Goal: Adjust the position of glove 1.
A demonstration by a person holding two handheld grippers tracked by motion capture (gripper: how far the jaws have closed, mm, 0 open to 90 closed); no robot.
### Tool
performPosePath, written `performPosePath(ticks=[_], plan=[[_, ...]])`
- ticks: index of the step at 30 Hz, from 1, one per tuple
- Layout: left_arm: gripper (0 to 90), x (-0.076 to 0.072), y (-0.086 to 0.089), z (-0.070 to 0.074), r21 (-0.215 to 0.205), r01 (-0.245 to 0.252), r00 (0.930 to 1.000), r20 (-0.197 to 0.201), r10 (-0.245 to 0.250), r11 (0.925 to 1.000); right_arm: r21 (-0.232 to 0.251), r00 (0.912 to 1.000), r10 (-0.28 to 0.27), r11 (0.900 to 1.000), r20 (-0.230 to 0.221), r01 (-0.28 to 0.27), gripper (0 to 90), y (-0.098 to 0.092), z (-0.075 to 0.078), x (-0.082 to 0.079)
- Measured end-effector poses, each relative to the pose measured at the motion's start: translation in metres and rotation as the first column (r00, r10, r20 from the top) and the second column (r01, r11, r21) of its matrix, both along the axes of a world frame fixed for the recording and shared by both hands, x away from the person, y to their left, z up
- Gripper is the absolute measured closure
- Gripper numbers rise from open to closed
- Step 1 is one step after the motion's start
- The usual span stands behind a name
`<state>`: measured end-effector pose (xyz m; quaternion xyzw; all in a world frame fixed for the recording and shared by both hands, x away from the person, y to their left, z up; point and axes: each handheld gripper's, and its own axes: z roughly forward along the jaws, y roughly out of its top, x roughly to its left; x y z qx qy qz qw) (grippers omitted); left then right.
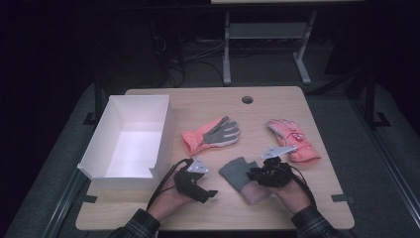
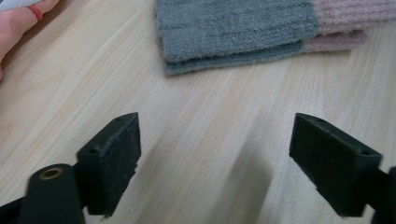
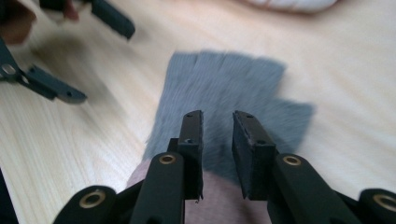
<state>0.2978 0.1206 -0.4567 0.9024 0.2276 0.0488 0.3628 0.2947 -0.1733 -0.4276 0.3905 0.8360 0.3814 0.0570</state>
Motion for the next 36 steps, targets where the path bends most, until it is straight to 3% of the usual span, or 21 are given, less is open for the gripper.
performPosePath(ticks=[1, 2, 3, 5, 7, 8, 11, 15, 20, 24, 31, 36], plan=[[25.6, 0.000, 0.001, 0.001, 0.001, -0.002, 1.0000, -0.001, 0.002, 1.0000, -0.002, 0.9996, -0.017, 1.000, 0.022, 0.017, 83.2, -0.009, 0.004, 0.000], [25.6, -0.001, 0.002, 0.003, -0.004, 0.000, 1.0000, -0.004, 0.000, 1.0000, -0.002, 0.9996, -0.017, 1.000, 0.022, 0.017, 83.2, -0.009, 0.004, 0.000], [31.6, -0.002, 0.003, 0.004, -0.018, -0.003, 1.0000, -0.004, 0.003, 0.9998, -0.004, 0.9992, -0.023, 1.000, 0.031, 0.023, 86.4, -0.014, 0.004, 0.001], [46.1, -0.003, 0.004, 0.007, -0.033, 0.001, 0.9999, -0.012, -0.001, 0.9995, -0.008, 0.9982, -0.043, 0.999, 0.042, 0.044, 89.9, -0.023, 0.004, 0.001], [69.8, -0.004, 0.002, 0.011, -0.051, -0.009, 0.9994, -0.034, 0.008, 0.9987, -0.031, 0.9979, -0.057, 0.998, 0.031, 0.058, 90.0, -0.033, 0.000, 0.000], [77.5, -0.004, 0.002, 0.011, -0.051, -0.009, 0.9994, -0.034, 0.008, 0.9987, -0.031, 0.9979, -0.057, 0.998, 0.031, 0.058, 90.0, -0.033, 0.000, 0.000], [89.5, -0.002, -0.003, 0.013, -0.024, -0.008, 0.9978, -0.066, 0.006, 0.9997, -0.067, 0.9991, -0.040, 0.997, 0.011, 0.041, 90.0, -0.041, -0.010, -0.006], [89.6, -0.002, -0.011, 0.014, -0.009, 0.004, 0.9981, -0.062, -0.005, 1.0000, -0.088, 0.9997, -0.026, 0.996, 0.000, 0.026, 90.0, -0.045, -0.017, -0.011], [89.6, -0.001, -0.027, 0.012, -0.015, 0.018, 0.9962, -0.085, -0.019, 0.9997, -0.105, 0.9998, -0.009, 0.994, -0.017, 0.007, 90.0, -0.048, -0.022, -0.016], [89.6, 0.003, -0.037, 0.010, -0.021, 0.014, 0.9945, -0.104, -0.016, 0.9997, -0.099, 0.9991, -0.018, 0.995, -0.038, 0.014, 90.0, -0.050, -0.024, -0.019], [89.6, 0.008, -0.047, 0.004, 0.018, 0.039, 0.9935, -0.107, -0.037, 0.9991, -0.096, 0.9988, 0.008, 0.995, -0.049, -0.013, 90.0, -0.047, -0.025, -0.020], [89.5, 0.012, -0.054, 0.002, 0.009, 0.020, 0.9933, -0.114, -0.019, 0.9998, -0.104, 0.9982, 0.023, 0.994, -0.056, -0.028, 90.0, -0.045, -0.027, -0.020]])
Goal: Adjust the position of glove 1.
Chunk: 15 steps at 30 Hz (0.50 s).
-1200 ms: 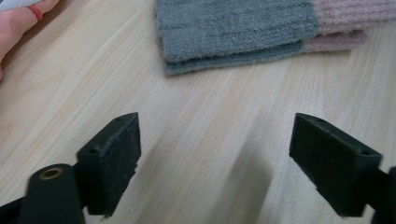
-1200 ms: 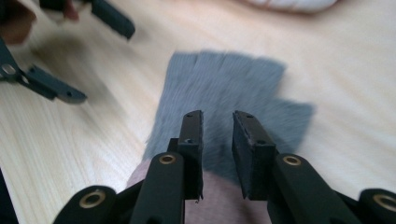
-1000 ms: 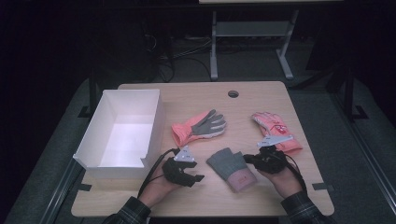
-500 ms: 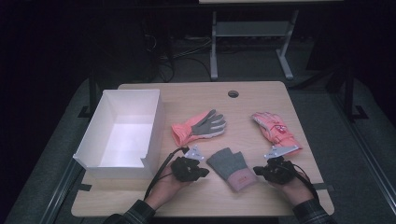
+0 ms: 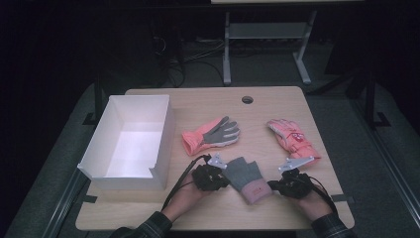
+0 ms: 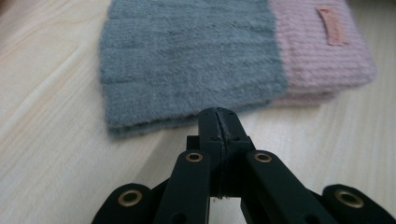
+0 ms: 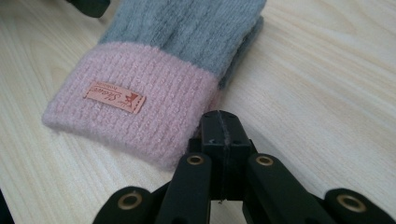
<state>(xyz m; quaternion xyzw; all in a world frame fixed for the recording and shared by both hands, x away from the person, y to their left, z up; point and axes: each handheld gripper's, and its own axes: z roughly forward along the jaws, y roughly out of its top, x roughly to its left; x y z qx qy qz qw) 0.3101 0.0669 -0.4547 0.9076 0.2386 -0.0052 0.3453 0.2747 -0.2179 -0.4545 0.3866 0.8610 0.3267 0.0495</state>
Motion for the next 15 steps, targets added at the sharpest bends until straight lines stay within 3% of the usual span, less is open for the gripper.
performPosePath(ticks=[7, 15], plan=[[89.6, 0.011, -0.002, 0.000, 0.017, 0.004, 1.0000, 0.005, -0.004, 0.9998, 0.001, 0.9995, 0.024, 1.000, -0.022, -0.024, 90.0, 0.003, -0.001, -0.001], [89.6, 0.021, 0.001, 0.002, 0.016, -0.005, 0.9999, 0.010, 0.004, 0.9999, 0.006, 0.9948, 0.095, 0.995, -0.038, -0.095, 90.0, 0.018, -0.002, -0.006]])
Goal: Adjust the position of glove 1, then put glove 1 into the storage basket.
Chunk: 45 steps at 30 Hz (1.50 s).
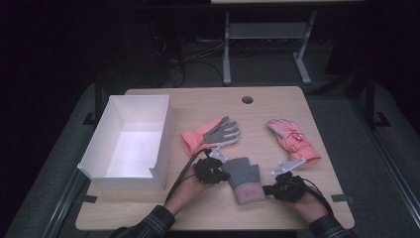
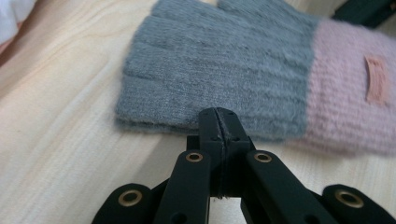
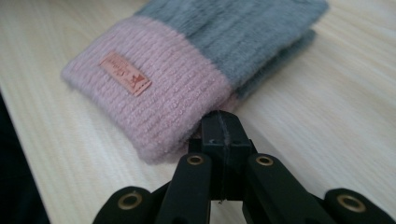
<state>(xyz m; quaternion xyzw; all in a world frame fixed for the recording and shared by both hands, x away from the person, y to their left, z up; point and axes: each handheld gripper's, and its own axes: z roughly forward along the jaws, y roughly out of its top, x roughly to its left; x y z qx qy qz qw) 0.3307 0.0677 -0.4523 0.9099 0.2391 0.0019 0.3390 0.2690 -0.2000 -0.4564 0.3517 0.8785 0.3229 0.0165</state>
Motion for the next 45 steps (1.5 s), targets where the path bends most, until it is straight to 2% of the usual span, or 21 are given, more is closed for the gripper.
performPosePath(ticks=[2, 6, 7, 8, 10, 15, 22, 26, 30, 33, 37, 38, 40, 41, 45], plan=[[89.6, 0.002, -0.001, 0.001, -0.009, -0.012, 0.9999, 0.001, 0.012, 0.9999, -0.005, 0.9999, 0.013, 1.000, 0.001, -0.013, 90.0, 0.004, -0.001, -0.001], [89.6, 0.008, -0.002, 0.003, -0.001, -0.002, 1.0000, 0.004, 0.002, 1.0000, 0.001, 0.9994, 0.033, 0.999, -0.005, -0.033, 90.0, 0.008, -0.001, -0.002], [89.6, 0.009, -0.003, 0.002, -0.013, -0.018, 0.9998, -0.001, 0.018, 0.9998, 0.004, 0.9992, 0.040, 0.999, -0.004, -0.040, 90.0, 0.009, -0.001, -0.002], [89.6, 0.011, -0.002, 0.002, -0.002, -0.008, 1.0000, 0.001, 0.008, 1.0000, 0.007, 0.9990, 0.045, 0.999, -0.007, -0.045, 90.0, 0.012, -0.001, -0.003], [89.6, 0.012, -0.004, 0.002, -0.022, -0.030, 0.9996, -0.002, 0.030, 0.9993, 0.005, 0.9976, 0.069, 0.998, -0.005, -0.069, 90.0, 0.017, -0.001, -0.004], [89.6, 0.018, -0.005, 0.003, -0.016, -0.026, 0.9997, -0.001, 0.026, 0.9995, 0.017, 0.9945, 0.105, 0.994, -0.003, -0.105, 90.0, 0.027, -0.002, -0.007], [89.6, 0.023, -0.009, 0.004, -0.018, -0.025, 0.9997, -0.002, 0.025, 0.9995, 0.028, 0.9868, 0.161, 0.986, 0.010, -0.162, 90.0, 0.043, -0.002, -0.011], [89.6, 0.024, -0.012, 0.004, -0.034, -0.032, 0.9995, -0.007, 0.032, 0.9989, 0.037, 0.9832, 0.182, 0.982, 0.014, -0.183, 90.0, 0.052, -0.003, -0.011], [89.6, 0.027, -0.012, 0.005, -0.012, -0.011, 0.9999, -0.002, 0.011, 0.9999, 0.061, 0.9796, 0.201, 0.978, 0.010, -0.201, 90.0, 0.064, -0.005, -0.010], [89.6, 0.027, -0.011, 0.006, -0.013, -0.005, 1.0000, -0.001, 0.005, 0.9999, 0.068, 0.9747, 0.223, 0.972, 0.015, -0.223, 90.0, 0.078, -0.006, -0.011], [89.6, 0.025, -0.011, 0.007, -0.018, 0.000, 1.0000, 0.000, 0.000, 0.9998, 0.069, 0.9700, 0.243, 0.968, 0.013, -0.243, 90.0, 0.089, -0.007, -0.010], [89.6, 0.025, -0.011, 0.007, -0.019, -0.001, 1.0000, 0.000, 0.001, 0.9998, 0.062, 0.9656, 0.259, 0.964, 0.019, -0.260, 90.0, 0.095, -0.008, -0.010], [89.6, 0.024, -0.010, 0.008, -0.024, -0.003, 1.0000, 0.001, 0.003, 0.9997, 0.056, 0.9641, 0.265, 0.963, 0.021, -0.265, 90.0, 0.096, -0.007, -0.011], [89.6, 0.024, -0.010, 0.008, -0.031, -0.004, 1.0000, 0.001, 0.005, 0.9995, 0.058, 0.9636, 0.267, 0.962, 0.021, -0.267, 89.5, 0.095, -0.006, -0.012], [86.3, 0.022, -0.004, 0.015, -0.054, -0.008, 1.0000, 0.005, 0.008, 0.9985, 0.081, 0.9688, 0.248, 0.965, 0.012, -0.248, 74.7, 0.079, -0.001, -0.013]])
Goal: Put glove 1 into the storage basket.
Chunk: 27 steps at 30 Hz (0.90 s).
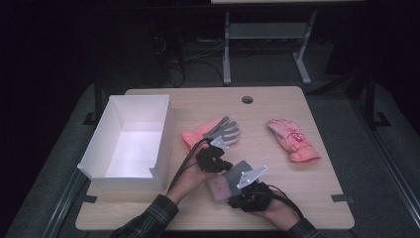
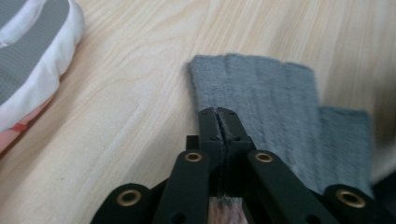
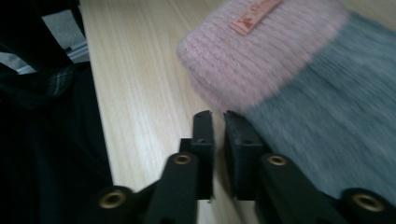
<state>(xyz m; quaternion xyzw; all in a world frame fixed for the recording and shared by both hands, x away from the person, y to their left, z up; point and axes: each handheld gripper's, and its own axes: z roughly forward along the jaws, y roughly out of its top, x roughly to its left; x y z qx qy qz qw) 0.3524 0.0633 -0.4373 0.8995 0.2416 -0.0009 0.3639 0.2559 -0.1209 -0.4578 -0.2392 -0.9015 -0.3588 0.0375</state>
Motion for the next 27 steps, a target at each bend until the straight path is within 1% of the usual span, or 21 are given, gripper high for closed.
performPosePath(ticks=[1, 2, 3, 4, 5, 6, 7, 10, 12, 13, 14, 15, 17, 18, 19, 20, 21, 22, 24, 25, 27], plan=[[79.0, -0.003, 0.002, 0.003, -0.015, -0.003, 1.0000, 0.001, 0.003, 0.9999, -0.001, 0.9998, -0.018, 1.000, -0.003, 0.018, 66.7, -0.010, 0.003, -0.002], [75.0, -0.003, 0.002, 0.003, -0.015, -0.003, 1.0000, 0.001, 0.003, 0.9999, -0.001, 0.9998, -0.018, 1.000, -0.003, 0.018, 66.7, -0.010, 0.003, -0.002], [75.0, -0.006, 0.004, 0.006, -0.013, 0.009, 1.0000, 0.003, -0.009, 0.9999, -0.002, 0.9997, -0.023, 1.000, -0.008, 0.023, 63.3, -0.014, 0.004, -0.002], [70.3, -0.008, 0.004, 0.008, -0.021, 0.008, 1.0000, 0.004, -0.008, 0.9997, -0.002, 0.9992, -0.039, 0.999, -0.005, 0.039, 61.6, -0.021, 0.004, -0.003], [62.5, -0.011, 0.006, 0.010, -0.016, 0.012, 0.9998, 0.016, -0.011, 0.9998, -0.002, 0.9979, -0.064, 0.998, -0.008, 0.064, 57.3, -0.031, 0.006, -0.003], [57.0, -0.011, 0.006, 0.010, -0.016, 0.012, 0.9998, 0.016, -0.011, 0.9998, -0.002, 0.9979, -0.064, 0.998, -0.008, 0.064, 57.3, -0.031, 0.006, -0.003], [57.0, -0.012, 0.006, 0.011, -0.013, 0.015, 0.9998, 0.010, -0.015, 0.9998, 0.000, 0.9969, -0.079, 0.997, -0.004, 0.079, 56.1, -0.037, 0.007, -0.004], [43.7, -0.017, 0.005, 0.009, -0.001, 0.027, 0.9996, 0.001, -0.027, 0.9996, 0.006, 0.9917, -0.127, 0.992, 0.020, 0.127, 49.1, -0.050, 0.010, -0.004], [35.4, -0.020, 0.003, 0.006, 0.011, 0.038, 0.9993, 0.006, -0.038, 0.9992, 0.011, 0.9869, -0.158, 0.987, 0.031, 0.158, 42.8, -0.058, 0.011, -0.004], [27.9, -0.023, 0.001, 0.004, 0.026, 0.042, 0.9991, 0.007, -0.043, 0.9988, 0.008, 0.9803, -0.190, 0.982, 0.054, 0.190, 36.5, -0.065, 0.011, -0.003], [23.9, -0.023, 0.001, 0.004, 0.026, 0.042, 0.9991, 0.007, -0.043, 0.9988, 0.008, 0.9803, -0.190, 0.982, 0.054, 0.190, 36.5, -0.065, 0.011, -0.003], [23.9, -0.024, 0.000, 0.004, 0.029, 0.044, 0.9989, 0.013, -0.044, 0.9986, 0.003, 0.9759, -0.210, 0.978, 0.059, 0.210, 32.4, -0.068, 0.011, -0.002], [15.9, -0.027, -0.002, 0.003, 0.043, 0.049, 0.9980, 0.038, -0.051, 0.9979, -0.009, 0.9634, -0.256, 0.966, 0.079, 0.258, 26.3, -0.078, 0.009, 0.002], [14.6, -0.027, -0.002, 0.003, 0.043, 0.049, 0.9980, 0.038, -0.051, 0.9979, -0.009, 0.9634, -0.256, 0.966, 0.079, 0.258, 26.3, -0.078, 0.009, 0.002], [13.9, -0.029, -0.005, 0.001, 0.052, 0.047, 0.9977, 0.046, -0.049, 0.9975, -0.008, 0.9525, -0.294, 0.955, 0.080, 0.295, 25.7, -0.084, 0.007, 0.004], [13.3, -0.029, -0.005, 0.001, 0.052, 0.047, 0.9977, 0.046, -0.049, 0.9975, -0.008, 0.9525, -0.294, 0.955, 0.080, 0.295, 25.7, -0.084, 0.007, 0.004], [13.3, -0.031, -0.006, -0.001, 0.048, 0.043, 0.9981, 0.042, -0.045, 0.9979, -0.009, 0.9401, -0.332, 0.943, 0.077, 0.334, 23.8, -0.088, 0.006, 0.009], [13.3, -0.031, -0.007, -0.002, 0.058, 0.048, 0.9977, 0.045, -0.050, 0.9972, -0.009, 0.9401, -0.332, 0.943, 0.077, 0.334, 23.8, -0.088, 0.006, 0.009], [13.1, -0.033, -0.009, -0.003, 0.064, 0.055, 0.9973, 0.045, -0.058, 0.9964, -0.010, 0.9294, -0.359, 0.933, 0.087, 0.361, 21.8, -0.092, 0.005, 0.012], [13.1, -0.034, -0.011, -0.005, 0.069, 0.055, 0.9973, 0.045, -0.058, 0.9961, -0.010, 0.9262, -0.367, 0.929, 0.085, 0.369, 20.7, -0.093, 0.006, 0.013], [12.9, -0.035, -0.015, -0.008, 0.066, 0.059, 0.9971, 0.044, -0.062, 0.9961, -0.002, 0.9132, -0.399, 0.916, 0.083, 0.400, 20.0, -0.095, 0.006, 0.014]])
